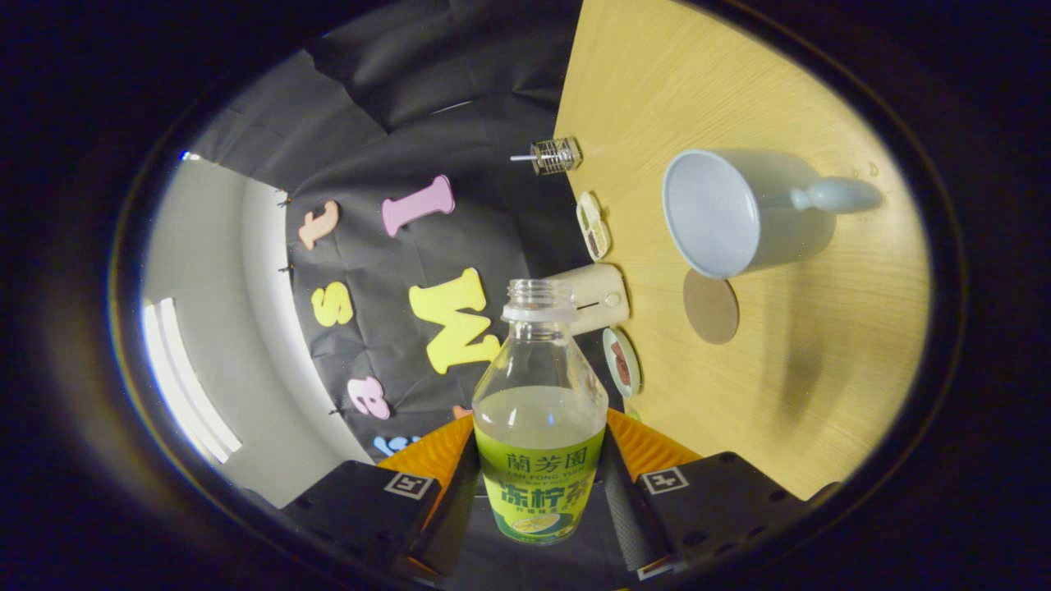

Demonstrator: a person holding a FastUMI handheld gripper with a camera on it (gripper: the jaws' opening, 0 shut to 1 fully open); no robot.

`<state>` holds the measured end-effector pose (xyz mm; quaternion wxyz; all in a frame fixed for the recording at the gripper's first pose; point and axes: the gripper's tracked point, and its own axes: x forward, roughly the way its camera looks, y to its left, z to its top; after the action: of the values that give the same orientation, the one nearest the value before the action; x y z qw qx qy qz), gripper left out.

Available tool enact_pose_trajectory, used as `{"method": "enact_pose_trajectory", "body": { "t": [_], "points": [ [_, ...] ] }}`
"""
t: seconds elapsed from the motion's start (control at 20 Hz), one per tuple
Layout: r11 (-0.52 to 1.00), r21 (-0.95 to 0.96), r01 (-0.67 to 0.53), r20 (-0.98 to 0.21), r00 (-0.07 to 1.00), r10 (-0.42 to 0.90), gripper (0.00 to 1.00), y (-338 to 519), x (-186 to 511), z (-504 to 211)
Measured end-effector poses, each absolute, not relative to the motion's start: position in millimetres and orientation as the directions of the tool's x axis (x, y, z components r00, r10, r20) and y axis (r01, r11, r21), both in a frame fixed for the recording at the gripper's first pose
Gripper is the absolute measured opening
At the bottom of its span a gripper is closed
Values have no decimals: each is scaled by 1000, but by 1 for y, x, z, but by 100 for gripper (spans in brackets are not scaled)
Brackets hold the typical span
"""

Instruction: Take the bottle from table, then pour the juice into the cup, finally place the bottle on the coaster

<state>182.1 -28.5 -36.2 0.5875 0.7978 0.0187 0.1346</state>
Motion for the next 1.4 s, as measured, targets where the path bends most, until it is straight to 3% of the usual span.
{"method": "enact_pose_trajectory", "body": {
  "t": [1.4],
  "points": [
    [-540, 833, -120, 237, 959, 153, 77, -47, 179, -6]
  ]
}}
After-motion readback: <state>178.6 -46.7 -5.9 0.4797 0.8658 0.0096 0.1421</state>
